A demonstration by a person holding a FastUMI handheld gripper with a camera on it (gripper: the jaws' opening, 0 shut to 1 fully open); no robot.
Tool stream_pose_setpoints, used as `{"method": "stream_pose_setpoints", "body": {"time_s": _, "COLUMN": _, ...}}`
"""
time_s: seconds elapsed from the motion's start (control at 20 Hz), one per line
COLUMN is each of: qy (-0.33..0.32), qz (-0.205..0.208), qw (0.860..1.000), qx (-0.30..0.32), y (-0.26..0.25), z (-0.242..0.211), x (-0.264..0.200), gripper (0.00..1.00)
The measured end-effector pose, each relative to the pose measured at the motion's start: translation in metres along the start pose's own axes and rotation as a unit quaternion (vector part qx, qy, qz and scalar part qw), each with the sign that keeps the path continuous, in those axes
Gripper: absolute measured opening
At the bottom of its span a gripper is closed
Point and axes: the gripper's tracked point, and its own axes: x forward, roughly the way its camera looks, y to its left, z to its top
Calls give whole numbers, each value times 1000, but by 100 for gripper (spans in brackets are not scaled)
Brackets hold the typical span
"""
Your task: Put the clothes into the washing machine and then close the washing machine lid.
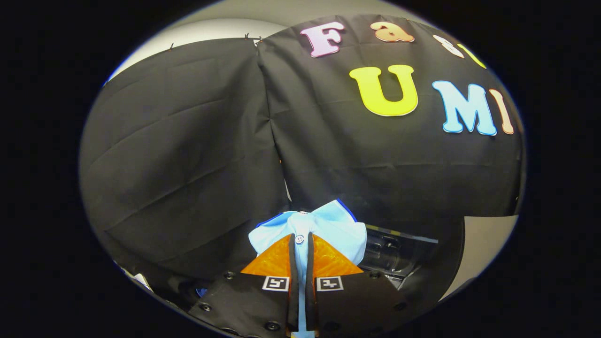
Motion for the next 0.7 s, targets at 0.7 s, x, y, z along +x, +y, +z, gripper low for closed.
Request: {"method": "stream_pose_setpoints", "body": {"time_s": 0.7, "qy": 28, "qz": -4, "qw": 1000, "qx": 3, "y": -17, "z": -40, "x": 42, "gripper": 7}}
